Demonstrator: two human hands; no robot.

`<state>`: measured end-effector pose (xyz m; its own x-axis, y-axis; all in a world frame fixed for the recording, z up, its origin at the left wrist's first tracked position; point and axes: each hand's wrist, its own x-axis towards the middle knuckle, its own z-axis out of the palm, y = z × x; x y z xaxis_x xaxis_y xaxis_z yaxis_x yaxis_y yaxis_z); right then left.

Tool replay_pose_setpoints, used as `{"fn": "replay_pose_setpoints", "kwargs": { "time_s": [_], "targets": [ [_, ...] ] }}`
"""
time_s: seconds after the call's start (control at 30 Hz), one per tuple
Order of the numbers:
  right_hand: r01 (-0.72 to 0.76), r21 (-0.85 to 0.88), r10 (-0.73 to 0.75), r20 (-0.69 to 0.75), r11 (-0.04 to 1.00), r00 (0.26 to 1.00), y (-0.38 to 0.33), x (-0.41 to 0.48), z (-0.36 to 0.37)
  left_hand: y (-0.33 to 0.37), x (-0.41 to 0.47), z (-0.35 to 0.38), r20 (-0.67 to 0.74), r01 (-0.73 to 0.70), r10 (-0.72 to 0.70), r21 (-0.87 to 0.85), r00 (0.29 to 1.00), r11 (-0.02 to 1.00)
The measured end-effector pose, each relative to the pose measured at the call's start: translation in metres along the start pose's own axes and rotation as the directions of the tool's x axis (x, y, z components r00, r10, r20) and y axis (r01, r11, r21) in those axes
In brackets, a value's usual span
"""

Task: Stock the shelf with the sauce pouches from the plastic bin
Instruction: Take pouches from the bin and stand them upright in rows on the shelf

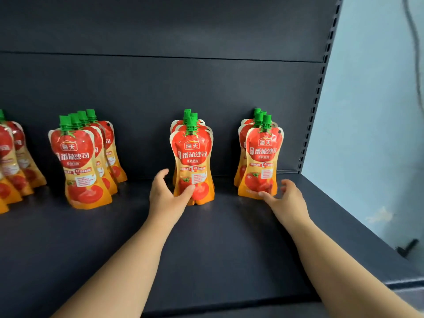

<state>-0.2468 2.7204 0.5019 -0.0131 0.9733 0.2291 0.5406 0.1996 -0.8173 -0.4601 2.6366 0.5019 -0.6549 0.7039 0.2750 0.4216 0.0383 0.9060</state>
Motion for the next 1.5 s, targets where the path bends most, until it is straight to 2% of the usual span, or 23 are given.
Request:
{"fn": "replay_pose_setpoints", "kwargs": {
  "time_s": [0.13,0.27,0.37,0.47,0.53,0.6,0.73,0.8,0.93,1.03,1.13,1.3,1.4,1.5],
  "targets": [
    [0.101,0.091,-0.101,-0.002,0.991,0.995,-0.001,-0.052,-0.029,0.018,-0.059,-0.017,-0.035,0.004,-0.006,-0.049,0.999,0.999],
    [0.322,0.106,-0.329,0.061,0.941,0.942,0.011,-0.110,-0.076,0.051,-0.145,-0.030,-0.016,-0.064,0.062,-0.162,0.998,0.985],
    [0.519,0.097,-0.526,0.082,0.849,0.846,0.034,-0.144,-0.110,0.069,-0.213,-0.030,-0.064,-0.109,0.099,-0.170,0.993,0.979],
    [0.723,0.090,-0.728,0.029,0.685,0.685,0.065,-0.167,-0.132,0.065,-0.272,-0.023,-0.123,-0.110,0.094,-0.127,0.988,0.986],
    [0.795,0.106,-0.802,0.083,0.597,0.592,0.094,-0.183,-0.137,0.050,-0.309,-0.016,-0.147,-0.076,0.068,-0.049,0.987,0.996],
    [0.803,0.136,-0.813,0.159,0.580,0.560,0.128,-0.199,-0.135,0.026,-0.343,-0.009,-0.133,-0.010,0.014,0.030,0.991,0.999],
    [0.732,0.049,-0.697,0.354,0.680,0.624,0.211,-0.235,-0.113,-0.042,-0.409,0.003,-0.052,0.160,-0.153,0.149,0.987,0.976],
    [0.694,-0.004,-0.606,0.483,0.720,0.632,0.254,-0.256,-0.098,-0.084,-0.444,0.013,-0.022,0.236,-0.237,0.199,0.971,0.951],
    [0.542,-0.157,-0.279,0.722,0.825,0.634,0.339,-0.302,-0.067,-0.159,-0.517,0.042,0.027,0.373,-0.389,0.237,0.921,0.897],
    [0.459,-0.254,-0.075,0.807,0.852,0.586,0.397,-0.333,-0.045,-0.215,-0.564,0.065,0.110,0.389,-0.445,0.335,0.889,0.858],
    [0.417,-0.362,0.096,0.838,0.834,0.536,0.447,-0.359,-0.023,-0.269,-0.597,0.084,0.173,0.365,-0.471,0.428,0.865,0.827],
    [0.331,-0.517,0.374,0.833,0.790,0.408,0.526,-0.398,0.021,-0.340,-0.634,0.109,0.246,0.284,-0.497,0.582,0.832,0.762],
    [0.314,-0.547,0.467,0.833,0.776,0.298,0.556,-0.424,0.045,-0.359,-0.652,0.116,0.332,0.066,-0.435,0.728,0.837,0.683],
    [0.409,-0.515,0.474,0.856,0.754,0.205,0.579,-0.445,0.070,-0.366,-0.661,0.119,0.298,-0.060,-0.303,0.795,0.905,0.603]
  ]
}}
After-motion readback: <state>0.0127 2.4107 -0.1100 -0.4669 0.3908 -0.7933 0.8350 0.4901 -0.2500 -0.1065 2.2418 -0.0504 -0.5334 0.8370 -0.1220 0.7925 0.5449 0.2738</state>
